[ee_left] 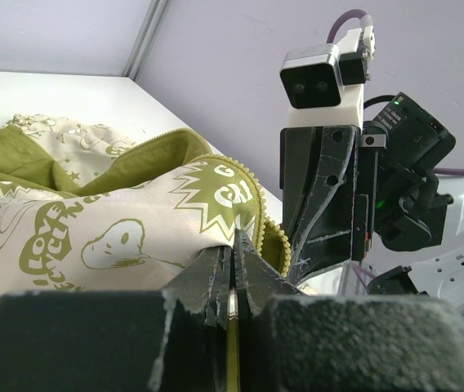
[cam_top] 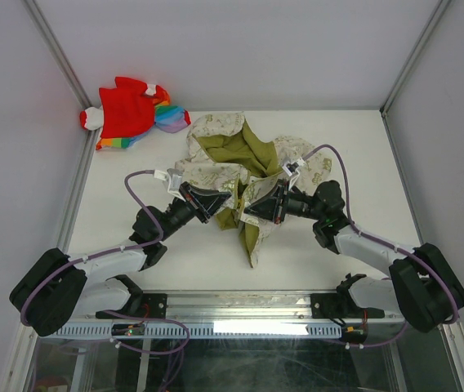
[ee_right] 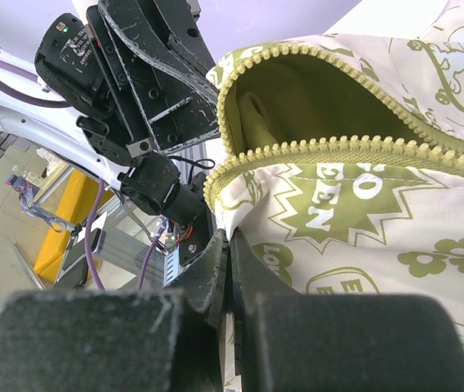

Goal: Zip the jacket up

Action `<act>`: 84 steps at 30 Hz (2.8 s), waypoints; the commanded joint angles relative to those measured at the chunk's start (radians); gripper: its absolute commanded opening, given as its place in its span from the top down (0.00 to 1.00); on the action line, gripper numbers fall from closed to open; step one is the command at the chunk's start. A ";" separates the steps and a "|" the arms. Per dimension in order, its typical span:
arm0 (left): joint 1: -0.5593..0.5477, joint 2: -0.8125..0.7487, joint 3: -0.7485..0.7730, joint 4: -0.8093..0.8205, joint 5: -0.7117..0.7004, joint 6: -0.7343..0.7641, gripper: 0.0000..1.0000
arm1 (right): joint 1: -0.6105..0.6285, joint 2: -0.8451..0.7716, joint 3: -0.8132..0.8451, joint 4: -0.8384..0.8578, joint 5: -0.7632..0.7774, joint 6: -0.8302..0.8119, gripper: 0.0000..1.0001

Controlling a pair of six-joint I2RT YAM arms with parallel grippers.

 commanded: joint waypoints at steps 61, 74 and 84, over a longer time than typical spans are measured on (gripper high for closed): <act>-0.050 -0.067 0.014 -0.079 0.028 -0.249 0.67 | -0.062 -0.001 0.060 0.085 -0.099 -0.027 1.00; -0.050 -0.024 0.029 -0.048 0.082 -0.299 0.68 | -0.063 0.012 0.056 0.104 -0.085 -0.013 1.00; -0.050 -0.019 0.076 -0.180 0.154 -0.312 1.00 | -0.065 0.023 0.100 0.084 -0.082 -0.027 1.00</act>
